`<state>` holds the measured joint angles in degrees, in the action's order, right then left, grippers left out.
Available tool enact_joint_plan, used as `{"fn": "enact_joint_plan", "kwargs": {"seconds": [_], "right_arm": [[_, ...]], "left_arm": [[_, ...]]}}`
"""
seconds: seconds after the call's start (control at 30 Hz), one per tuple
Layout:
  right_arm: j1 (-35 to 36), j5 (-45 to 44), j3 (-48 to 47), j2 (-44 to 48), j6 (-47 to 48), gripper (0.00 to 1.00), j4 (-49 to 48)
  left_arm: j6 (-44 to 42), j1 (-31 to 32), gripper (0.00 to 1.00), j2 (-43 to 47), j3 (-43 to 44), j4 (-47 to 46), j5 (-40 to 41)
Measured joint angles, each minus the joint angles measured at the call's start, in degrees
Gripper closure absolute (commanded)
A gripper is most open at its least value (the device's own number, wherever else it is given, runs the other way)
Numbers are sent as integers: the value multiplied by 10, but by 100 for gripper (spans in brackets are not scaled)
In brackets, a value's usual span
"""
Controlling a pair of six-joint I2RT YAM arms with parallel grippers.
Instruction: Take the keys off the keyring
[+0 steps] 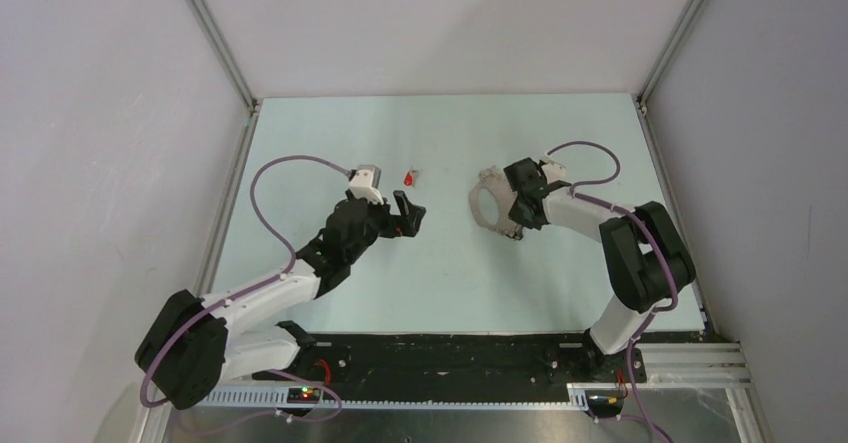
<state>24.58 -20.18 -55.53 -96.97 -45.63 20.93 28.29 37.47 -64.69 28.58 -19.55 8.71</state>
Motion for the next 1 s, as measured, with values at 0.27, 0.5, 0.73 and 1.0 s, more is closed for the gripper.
{"fn": "enact_joint_plan", "kwargs": {"seconds": [0.27,0.5,0.73,1.0], "right_arm": [[37,26,5,46,16,100,22],[74,61,6,175,29,100,27],[74,90,6,225,33,100,28],[76,123,6,244,34,100,29]], "left_arm": [[-61,5,3,-1,0,-25,-36],[-136,73,8,-2,0,-45,-26],[-235,140,9,-24,-27,-138,2],[-366,195,11,-104,-125,-322,-17]]}}
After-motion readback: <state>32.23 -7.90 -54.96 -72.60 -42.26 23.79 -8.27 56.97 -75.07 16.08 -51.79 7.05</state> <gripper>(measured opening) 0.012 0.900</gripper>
